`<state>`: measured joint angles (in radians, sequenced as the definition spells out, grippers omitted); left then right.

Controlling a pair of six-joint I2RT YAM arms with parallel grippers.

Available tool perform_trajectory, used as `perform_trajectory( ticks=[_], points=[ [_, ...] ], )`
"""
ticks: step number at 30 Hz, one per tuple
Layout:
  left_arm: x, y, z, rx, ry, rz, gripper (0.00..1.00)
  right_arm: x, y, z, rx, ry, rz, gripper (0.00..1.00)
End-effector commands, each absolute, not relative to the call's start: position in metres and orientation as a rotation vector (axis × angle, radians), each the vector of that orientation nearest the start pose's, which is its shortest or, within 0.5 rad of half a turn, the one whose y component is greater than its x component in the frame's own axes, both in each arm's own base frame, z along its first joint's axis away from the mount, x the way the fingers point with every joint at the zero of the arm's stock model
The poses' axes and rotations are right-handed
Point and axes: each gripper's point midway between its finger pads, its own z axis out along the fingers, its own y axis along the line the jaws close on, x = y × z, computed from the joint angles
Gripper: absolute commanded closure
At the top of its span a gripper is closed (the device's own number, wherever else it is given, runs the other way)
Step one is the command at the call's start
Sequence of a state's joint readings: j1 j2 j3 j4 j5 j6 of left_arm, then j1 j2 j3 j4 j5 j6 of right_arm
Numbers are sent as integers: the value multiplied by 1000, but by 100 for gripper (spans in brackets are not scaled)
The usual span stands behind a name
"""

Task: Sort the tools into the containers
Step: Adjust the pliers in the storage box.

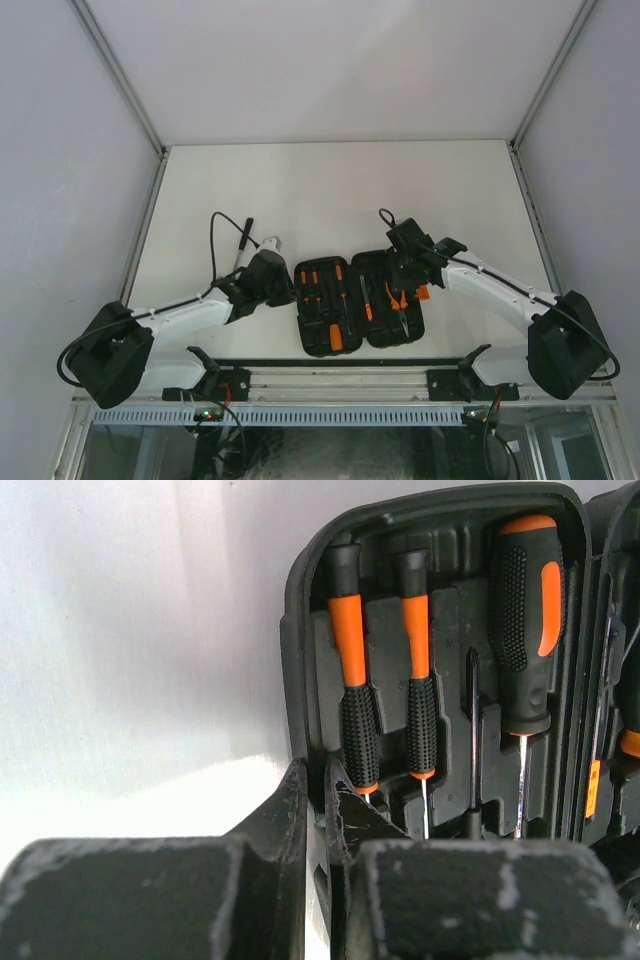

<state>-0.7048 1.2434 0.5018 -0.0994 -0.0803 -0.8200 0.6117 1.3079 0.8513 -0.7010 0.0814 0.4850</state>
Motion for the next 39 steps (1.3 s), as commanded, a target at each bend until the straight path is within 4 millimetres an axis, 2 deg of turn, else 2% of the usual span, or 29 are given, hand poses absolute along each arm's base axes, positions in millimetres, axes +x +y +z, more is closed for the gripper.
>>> perform_trajectory(
  ticks=[1,5,15,20,25,34,39],
  points=[
    [234,-220,61,-162,2428,-624,100,231,183,78,-199,2663,331,87],
    [233,-220,61,-164,2428,-625,100,233,188,70,-224,2693,321,87],
    [233,-221,61,-161,2428,-628,100,235,184,51,-232,2752,235,88],
    [234,-222,60,-156,2432,-630,100,233,180,40,-247,2785,179,92],
    [233,-223,59,-149,2436,-624,100,226,173,29,-268,2838,107,100],
    [232,-229,57,-129,2442,-629,100,208,167,7,-275,2964,43,100],
    [232,-231,58,-115,2442,-635,100,194,165,-13,-278,3037,-27,100]
  ],
)
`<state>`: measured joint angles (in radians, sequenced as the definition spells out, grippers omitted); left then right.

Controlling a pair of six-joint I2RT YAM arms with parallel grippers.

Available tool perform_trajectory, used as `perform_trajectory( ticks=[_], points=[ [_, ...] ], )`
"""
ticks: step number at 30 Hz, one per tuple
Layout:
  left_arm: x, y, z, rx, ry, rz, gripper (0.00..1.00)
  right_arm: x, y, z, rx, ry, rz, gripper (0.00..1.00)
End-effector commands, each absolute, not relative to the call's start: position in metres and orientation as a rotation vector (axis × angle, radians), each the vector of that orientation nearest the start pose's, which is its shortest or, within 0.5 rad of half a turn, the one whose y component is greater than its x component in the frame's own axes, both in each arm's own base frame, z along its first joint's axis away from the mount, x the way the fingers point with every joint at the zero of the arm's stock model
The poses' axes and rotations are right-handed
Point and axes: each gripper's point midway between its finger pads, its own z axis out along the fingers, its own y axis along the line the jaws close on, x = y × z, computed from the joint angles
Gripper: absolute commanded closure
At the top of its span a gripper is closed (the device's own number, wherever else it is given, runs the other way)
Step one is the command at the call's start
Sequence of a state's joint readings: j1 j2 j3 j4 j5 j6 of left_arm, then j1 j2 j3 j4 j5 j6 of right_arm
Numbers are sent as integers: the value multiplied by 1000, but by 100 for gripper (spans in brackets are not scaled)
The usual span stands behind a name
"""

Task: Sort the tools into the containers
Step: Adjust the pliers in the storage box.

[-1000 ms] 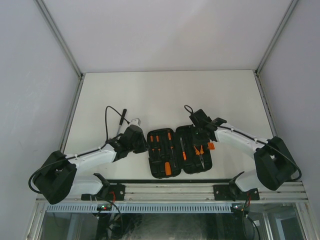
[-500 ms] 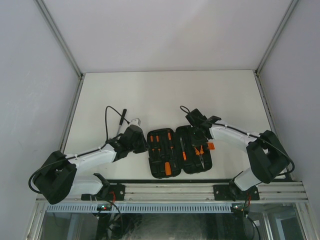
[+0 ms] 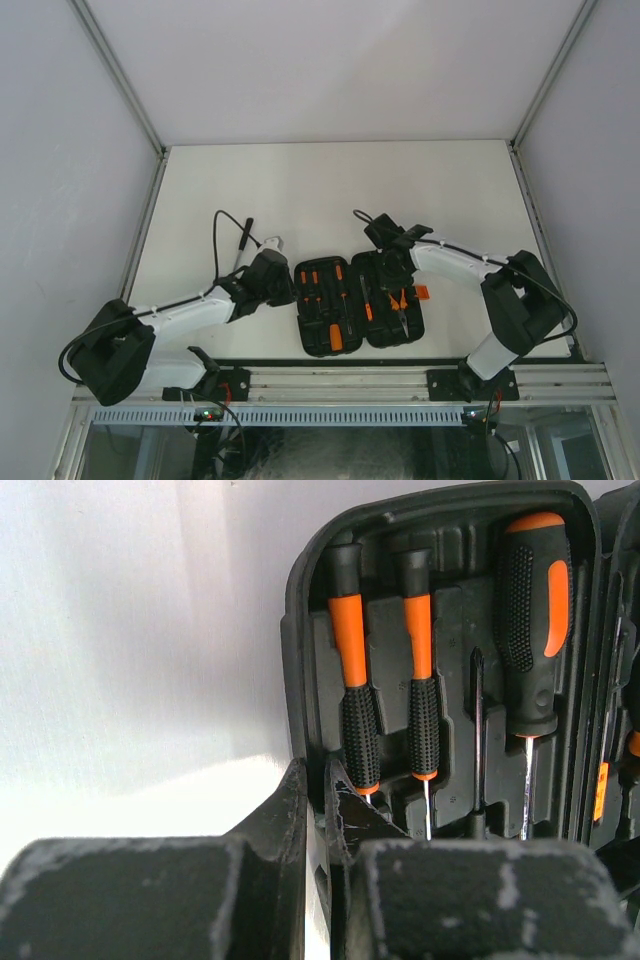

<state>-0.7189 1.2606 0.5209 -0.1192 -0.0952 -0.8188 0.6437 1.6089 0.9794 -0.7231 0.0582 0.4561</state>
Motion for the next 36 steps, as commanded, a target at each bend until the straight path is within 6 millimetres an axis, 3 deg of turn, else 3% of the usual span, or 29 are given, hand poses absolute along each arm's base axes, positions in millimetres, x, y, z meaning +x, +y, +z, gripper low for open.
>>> perform_trajectory(
  ticks=[1,16,31,36],
  points=[
    [232,-232,58,-113,2443,-635,100,191,165,-18,-277,3051,-39,100],
    [233,-232,57,-110,2442,-633,100,154,154,-71,-263,3200,-148,100],
    [234,-232,60,-109,2440,-633,100,138,150,-80,-254,3242,-247,100],
    [237,-226,67,-139,2417,-599,100,152,160,-67,-239,3178,-170,100]
  ],
)
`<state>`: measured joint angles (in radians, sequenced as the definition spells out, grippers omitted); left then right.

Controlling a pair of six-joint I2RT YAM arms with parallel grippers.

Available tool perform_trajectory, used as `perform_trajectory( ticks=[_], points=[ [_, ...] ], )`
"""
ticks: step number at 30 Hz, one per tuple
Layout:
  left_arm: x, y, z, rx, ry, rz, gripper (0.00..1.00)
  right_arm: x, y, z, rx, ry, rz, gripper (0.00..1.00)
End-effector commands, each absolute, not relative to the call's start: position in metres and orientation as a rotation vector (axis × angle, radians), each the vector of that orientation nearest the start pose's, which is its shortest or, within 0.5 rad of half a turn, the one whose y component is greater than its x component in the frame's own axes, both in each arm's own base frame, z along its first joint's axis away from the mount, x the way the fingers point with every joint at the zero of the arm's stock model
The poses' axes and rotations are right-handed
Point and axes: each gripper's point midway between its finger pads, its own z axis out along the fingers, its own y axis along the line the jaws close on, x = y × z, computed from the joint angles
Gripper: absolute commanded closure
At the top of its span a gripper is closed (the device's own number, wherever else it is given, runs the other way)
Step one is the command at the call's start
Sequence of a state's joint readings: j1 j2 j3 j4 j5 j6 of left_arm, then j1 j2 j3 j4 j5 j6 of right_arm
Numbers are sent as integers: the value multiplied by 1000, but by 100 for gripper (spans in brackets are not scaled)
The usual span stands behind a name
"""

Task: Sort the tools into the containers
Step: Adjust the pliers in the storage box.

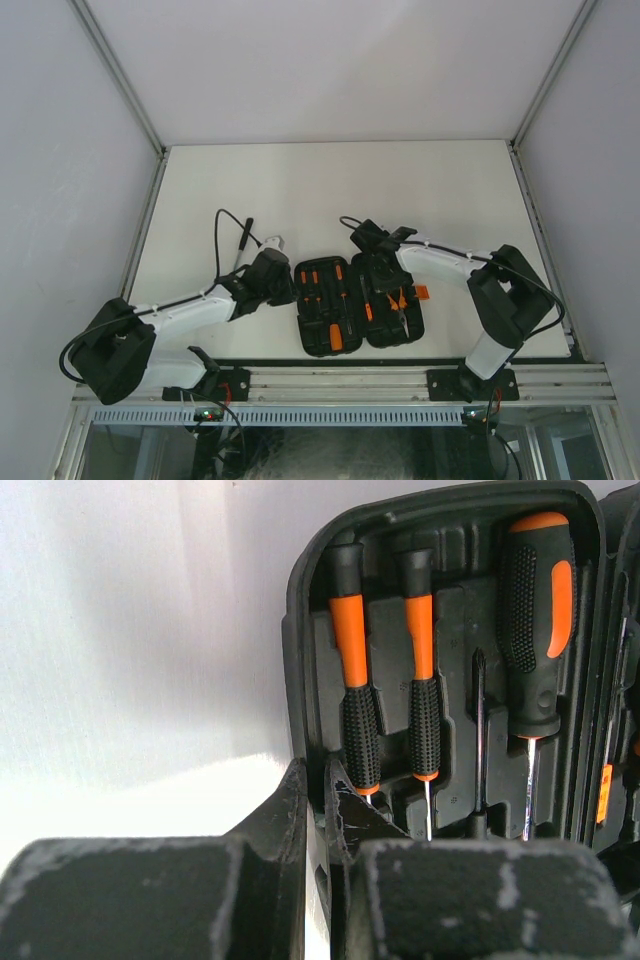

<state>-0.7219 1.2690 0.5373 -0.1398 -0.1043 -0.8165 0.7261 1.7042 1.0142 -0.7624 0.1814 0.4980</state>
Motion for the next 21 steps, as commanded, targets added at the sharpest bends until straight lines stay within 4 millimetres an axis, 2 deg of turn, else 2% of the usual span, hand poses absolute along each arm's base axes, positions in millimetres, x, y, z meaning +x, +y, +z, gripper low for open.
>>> perform_trajectory(
  ticks=[1,5,9,15,21],
  points=[
    [238,-224,68,-149,2413,-590,100,157,164,-62,-229,3152,-150,100],
    [240,-220,73,-166,2415,-556,100,173,185,-45,-233,3071,-44,100],
    [238,-212,74,-185,2419,-518,100,188,197,-26,-229,2984,4,99],
    [234,-201,69,-200,2439,-459,99,210,203,13,-235,2843,75,86],
    [236,-205,74,-185,2440,-468,95,225,212,72,-218,2661,234,69]
  ],
)
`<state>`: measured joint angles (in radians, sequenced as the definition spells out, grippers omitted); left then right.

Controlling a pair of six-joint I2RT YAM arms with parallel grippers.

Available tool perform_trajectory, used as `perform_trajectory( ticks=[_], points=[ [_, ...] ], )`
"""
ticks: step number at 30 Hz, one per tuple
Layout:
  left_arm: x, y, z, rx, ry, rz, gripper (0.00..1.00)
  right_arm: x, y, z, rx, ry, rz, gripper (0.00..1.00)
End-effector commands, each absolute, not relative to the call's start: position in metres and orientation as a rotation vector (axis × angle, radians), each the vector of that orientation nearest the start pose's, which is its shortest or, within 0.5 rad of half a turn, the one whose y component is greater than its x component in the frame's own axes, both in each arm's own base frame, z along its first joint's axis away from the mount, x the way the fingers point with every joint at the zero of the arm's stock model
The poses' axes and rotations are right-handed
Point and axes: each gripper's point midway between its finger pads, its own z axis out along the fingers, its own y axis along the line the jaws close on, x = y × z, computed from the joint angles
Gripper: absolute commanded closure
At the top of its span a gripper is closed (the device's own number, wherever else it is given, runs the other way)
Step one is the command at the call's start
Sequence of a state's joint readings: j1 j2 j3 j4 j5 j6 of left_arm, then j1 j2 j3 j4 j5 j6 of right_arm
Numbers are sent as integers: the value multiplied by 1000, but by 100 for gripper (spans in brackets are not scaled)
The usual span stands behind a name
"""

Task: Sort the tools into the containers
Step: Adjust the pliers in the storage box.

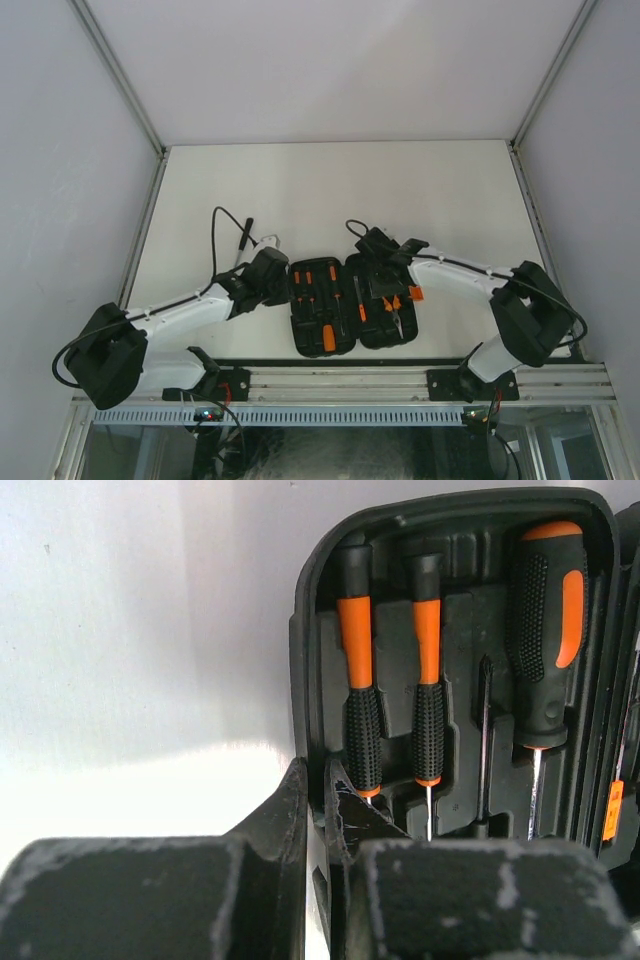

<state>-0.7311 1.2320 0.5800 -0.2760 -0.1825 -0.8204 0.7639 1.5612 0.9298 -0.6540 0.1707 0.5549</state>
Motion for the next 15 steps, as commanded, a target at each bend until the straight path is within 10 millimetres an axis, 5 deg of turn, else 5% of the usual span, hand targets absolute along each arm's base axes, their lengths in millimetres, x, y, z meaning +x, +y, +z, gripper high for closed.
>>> perform_trajectory(
  ticks=[1,6,10,15],
  points=[
    [236,-206,75,-179,2440,-468,93,227,211,81,-207,2631,251,67],
    [241,-206,85,-161,2435,-442,80,232,185,110,-116,2547,239,61],
    [243,-204,93,-166,2409,-445,66,229,159,105,-26,2556,233,63],
    [243,-201,105,-166,2387,-444,59,224,151,85,-12,2615,271,72]
  ],
)
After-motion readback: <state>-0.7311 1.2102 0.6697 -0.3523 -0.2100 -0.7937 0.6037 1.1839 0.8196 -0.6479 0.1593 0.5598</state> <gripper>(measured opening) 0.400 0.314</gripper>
